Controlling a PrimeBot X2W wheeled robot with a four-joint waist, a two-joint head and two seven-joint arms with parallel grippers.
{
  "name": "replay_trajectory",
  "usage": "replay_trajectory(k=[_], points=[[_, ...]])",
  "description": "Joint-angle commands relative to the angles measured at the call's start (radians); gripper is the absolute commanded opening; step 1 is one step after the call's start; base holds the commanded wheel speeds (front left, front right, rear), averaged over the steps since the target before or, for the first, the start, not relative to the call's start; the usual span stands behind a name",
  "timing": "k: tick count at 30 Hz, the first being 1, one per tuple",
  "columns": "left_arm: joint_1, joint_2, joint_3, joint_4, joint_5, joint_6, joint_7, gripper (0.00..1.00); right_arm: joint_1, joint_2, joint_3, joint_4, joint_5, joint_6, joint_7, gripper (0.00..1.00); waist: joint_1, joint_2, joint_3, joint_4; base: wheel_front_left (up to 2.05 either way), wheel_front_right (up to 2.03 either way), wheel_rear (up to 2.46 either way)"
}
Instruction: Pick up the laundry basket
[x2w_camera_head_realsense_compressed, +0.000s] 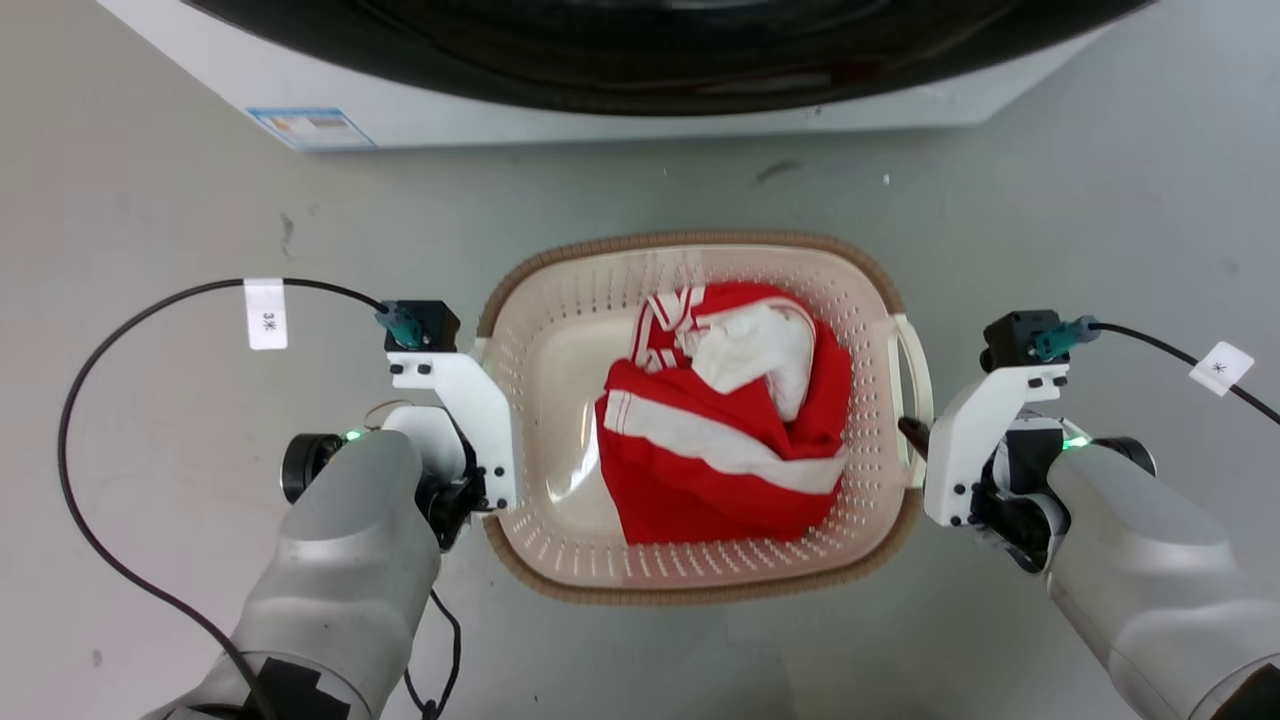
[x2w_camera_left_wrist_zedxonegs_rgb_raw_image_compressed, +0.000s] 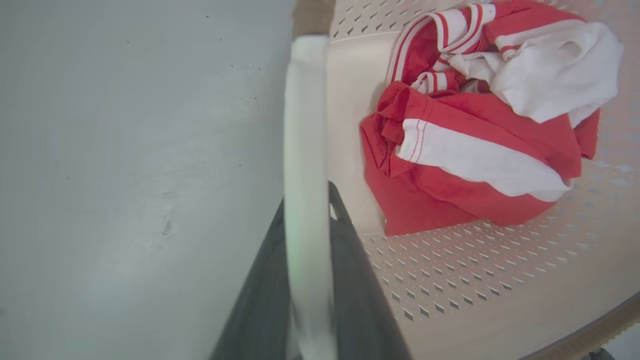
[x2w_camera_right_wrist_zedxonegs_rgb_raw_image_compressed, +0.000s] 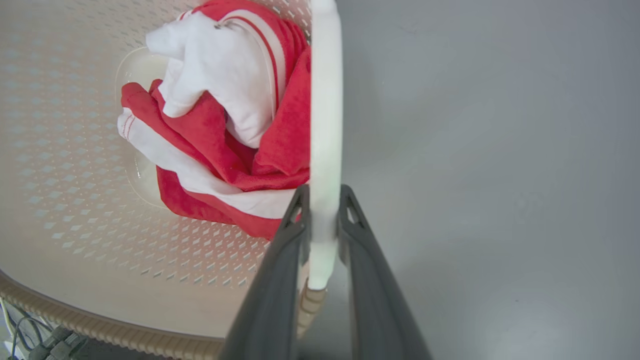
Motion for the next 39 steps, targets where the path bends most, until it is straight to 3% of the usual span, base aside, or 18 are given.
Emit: replay_trajectory(k=[1,18,28,39], points=[[0.013,-0.028,-0.015,-0.015,-0.017,-0.011,0.021,0.00,0.014,0.016,0.013,-0.009,0.014,0.006,0.024,0.00,0.0000,0.0000,-0.066,0.018,0.00,0.00,0.00],[0.024,0.005,-0.101,-0.017,-0.181,-0.012,0.293,0.00,-0.010,0.037,0.047,0.064,0.116,0.006,0.301,0.00,0.0000,0.0000,-0.317,0.043,0.00,0.00,0.00],[0.025,0.013,-0.138,-0.016,-0.225,-0.012,0.343,0.00,-0.038,0.068,0.058,0.105,0.128,0.006,0.358,0.00,0.0000,0.0000,-0.415,0.037,0.00,0.00,0.00],[0.108,0.004,-0.170,-0.010,-0.281,-0.012,0.362,0.00,0.037,0.111,0.066,0.144,0.146,0.007,0.418,0.00,0.0000,0.0000,-0.533,0.031,0.00,0.00,0.00]])
